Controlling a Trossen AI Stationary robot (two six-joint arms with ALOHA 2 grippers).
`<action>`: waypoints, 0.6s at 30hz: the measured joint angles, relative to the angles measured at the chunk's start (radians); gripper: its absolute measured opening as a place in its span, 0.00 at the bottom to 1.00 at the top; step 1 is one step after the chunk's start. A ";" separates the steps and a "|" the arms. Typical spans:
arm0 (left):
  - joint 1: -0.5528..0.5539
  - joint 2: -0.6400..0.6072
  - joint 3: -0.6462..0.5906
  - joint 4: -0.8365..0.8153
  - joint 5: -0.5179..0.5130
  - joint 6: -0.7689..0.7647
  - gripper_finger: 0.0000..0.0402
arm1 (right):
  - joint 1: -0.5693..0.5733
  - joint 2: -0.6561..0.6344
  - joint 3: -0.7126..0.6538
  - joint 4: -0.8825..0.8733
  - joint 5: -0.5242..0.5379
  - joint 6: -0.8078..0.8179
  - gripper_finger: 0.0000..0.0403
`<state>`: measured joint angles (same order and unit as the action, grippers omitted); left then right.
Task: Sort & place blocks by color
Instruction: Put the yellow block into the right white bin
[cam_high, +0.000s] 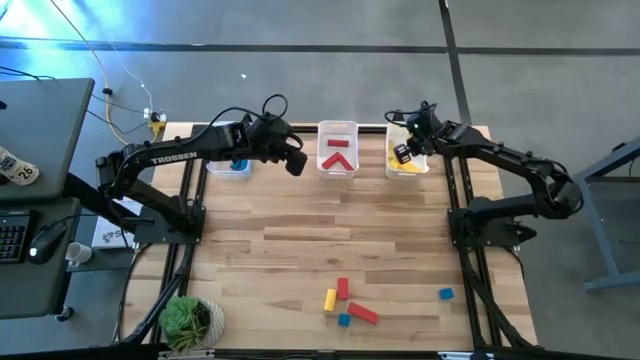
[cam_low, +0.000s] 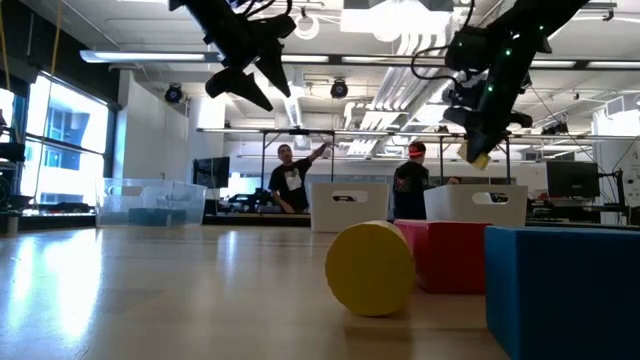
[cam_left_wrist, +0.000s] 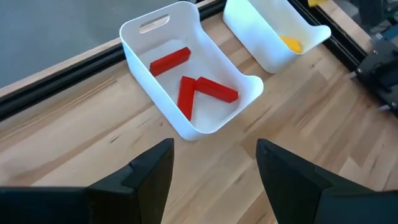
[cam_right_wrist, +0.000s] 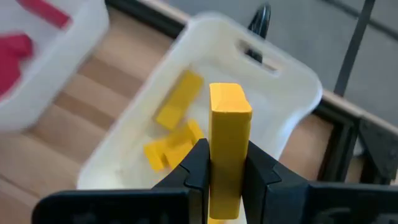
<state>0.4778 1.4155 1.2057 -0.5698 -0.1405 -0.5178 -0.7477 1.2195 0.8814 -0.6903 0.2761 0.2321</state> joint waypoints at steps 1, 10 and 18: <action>0.000 0.000 0.000 0.000 -0.003 -0.006 0.54 | -0.005 0.010 0.000 -0.011 -0.008 0.000 0.09; 0.000 0.000 0.000 0.028 -0.005 -0.032 0.54 | -0.026 0.120 0.000 -0.019 -0.072 -0.002 0.09; -0.001 0.000 0.000 0.036 -0.002 -0.029 0.54 | -0.033 0.196 0.000 -0.020 -0.103 0.014 0.09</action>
<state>0.4771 1.4155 1.2057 -0.5335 -0.1425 -0.5472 -0.7811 1.4158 0.8814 -0.7105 0.1734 0.2457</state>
